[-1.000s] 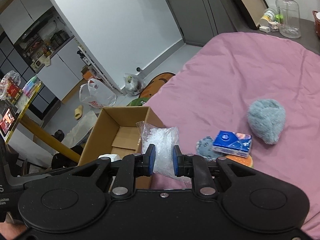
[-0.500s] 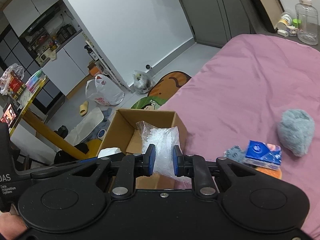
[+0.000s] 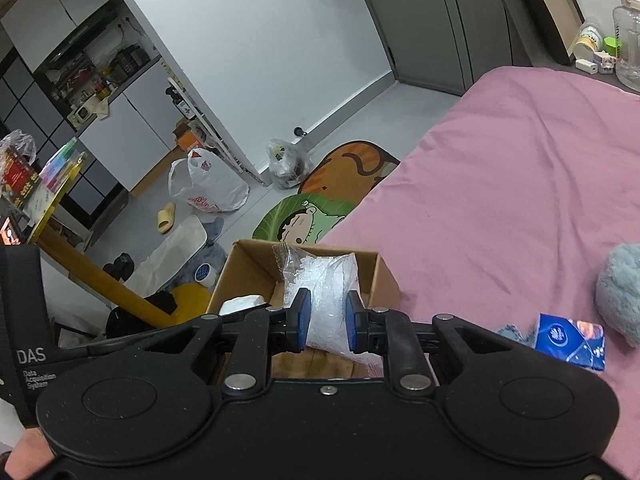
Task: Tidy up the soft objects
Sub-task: 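Carry both items into the cardboard box and open both tools to release them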
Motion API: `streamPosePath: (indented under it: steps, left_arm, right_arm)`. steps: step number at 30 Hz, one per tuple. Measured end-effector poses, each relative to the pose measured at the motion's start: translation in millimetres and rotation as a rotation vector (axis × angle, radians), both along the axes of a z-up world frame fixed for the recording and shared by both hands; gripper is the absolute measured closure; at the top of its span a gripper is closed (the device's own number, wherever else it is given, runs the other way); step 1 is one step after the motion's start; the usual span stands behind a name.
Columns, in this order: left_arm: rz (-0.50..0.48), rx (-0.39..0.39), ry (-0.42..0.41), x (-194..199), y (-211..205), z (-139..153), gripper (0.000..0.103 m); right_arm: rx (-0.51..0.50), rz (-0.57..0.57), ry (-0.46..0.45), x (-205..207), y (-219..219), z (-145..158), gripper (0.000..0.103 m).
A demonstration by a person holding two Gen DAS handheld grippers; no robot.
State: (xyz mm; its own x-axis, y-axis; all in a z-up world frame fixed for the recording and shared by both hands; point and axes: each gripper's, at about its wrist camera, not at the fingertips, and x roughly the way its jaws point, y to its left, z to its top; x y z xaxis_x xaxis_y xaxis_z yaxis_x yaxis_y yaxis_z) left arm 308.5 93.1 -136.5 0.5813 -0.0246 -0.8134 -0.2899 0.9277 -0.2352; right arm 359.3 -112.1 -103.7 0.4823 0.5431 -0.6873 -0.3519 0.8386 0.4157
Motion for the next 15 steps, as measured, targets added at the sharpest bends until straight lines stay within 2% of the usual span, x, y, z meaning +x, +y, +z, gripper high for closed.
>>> streamPosePath:
  steps: [9, 15]
  left_arm:
    - [0.027, -0.032, 0.017, 23, 6, -18, 0.060]
    - [0.061, -0.063, 0.012, 25, 12, -17, 0.058]
  right_arm:
    - [0.004, 0.001, 0.027, 16, 7, -11, 0.085]
    - [0.005, 0.012, 0.048, 22, 11, -16, 0.085]
